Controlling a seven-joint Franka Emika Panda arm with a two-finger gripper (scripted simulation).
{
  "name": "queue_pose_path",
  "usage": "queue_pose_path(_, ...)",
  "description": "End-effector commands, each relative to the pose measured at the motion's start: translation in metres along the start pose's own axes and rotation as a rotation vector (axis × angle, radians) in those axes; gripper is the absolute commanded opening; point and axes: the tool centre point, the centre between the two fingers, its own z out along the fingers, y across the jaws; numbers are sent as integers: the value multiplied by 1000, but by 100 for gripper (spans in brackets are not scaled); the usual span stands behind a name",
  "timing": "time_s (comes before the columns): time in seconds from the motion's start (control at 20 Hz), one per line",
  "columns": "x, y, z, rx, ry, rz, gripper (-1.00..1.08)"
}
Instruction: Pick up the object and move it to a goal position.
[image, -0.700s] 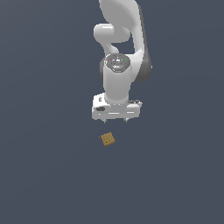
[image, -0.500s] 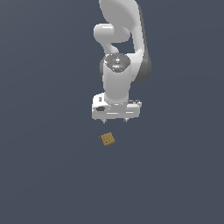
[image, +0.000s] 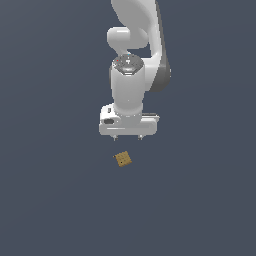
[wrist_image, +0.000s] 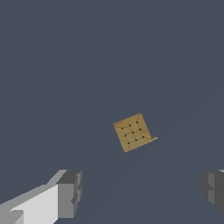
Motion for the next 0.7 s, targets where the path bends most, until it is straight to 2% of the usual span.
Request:
queue_pose_path(0.0,0,-1,0,0,-1,-3,100)
queue_pose_path(0.3,0,0,1,1,-1,9,100)
queue_pose_path(0.65,1,1,10,4,-4,87,100)
